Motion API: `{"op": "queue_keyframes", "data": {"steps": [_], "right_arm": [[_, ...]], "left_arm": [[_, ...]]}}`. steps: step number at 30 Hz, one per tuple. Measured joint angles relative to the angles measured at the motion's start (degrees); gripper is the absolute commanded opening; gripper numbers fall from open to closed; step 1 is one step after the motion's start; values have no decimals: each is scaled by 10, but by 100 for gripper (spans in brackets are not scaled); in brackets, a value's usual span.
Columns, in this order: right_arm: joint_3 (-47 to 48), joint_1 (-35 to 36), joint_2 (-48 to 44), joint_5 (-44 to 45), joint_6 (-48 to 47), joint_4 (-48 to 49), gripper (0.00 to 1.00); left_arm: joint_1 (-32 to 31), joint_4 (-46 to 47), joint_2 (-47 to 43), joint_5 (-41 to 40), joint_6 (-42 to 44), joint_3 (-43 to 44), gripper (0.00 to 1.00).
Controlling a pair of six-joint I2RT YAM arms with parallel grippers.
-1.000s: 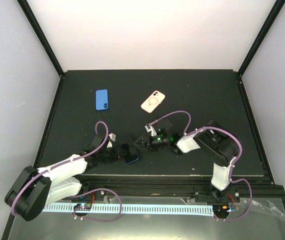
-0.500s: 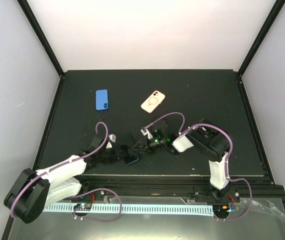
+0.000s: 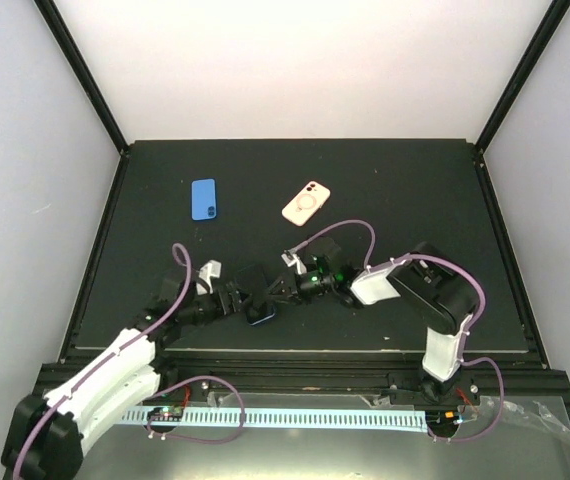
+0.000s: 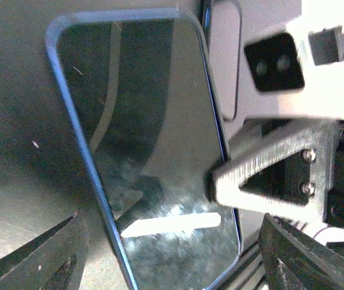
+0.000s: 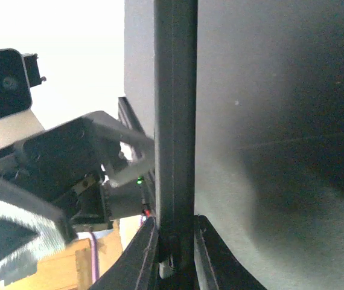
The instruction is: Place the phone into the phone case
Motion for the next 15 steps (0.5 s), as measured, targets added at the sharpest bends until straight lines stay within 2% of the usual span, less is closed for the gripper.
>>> {"op": "queue_keyframes", "data": {"steps": [5, 9, 13, 15], "right_arm": [[-22, 0, -34, -11, 41, 44, 14], [-33, 0, -75, -24, 75, 83, 14], [-43, 0, -107, -41, 106, 143, 15], [-57, 0, -124, -52, 128, 183, 15]], "left_arm": [[75, -54, -96, 23, 11, 4, 90], [115, -73, -154, 66, 11, 12, 90], [129, -33, -186, 120, -23, 14, 88], [130, 30, -207, 148, -68, 1, 87]]}}
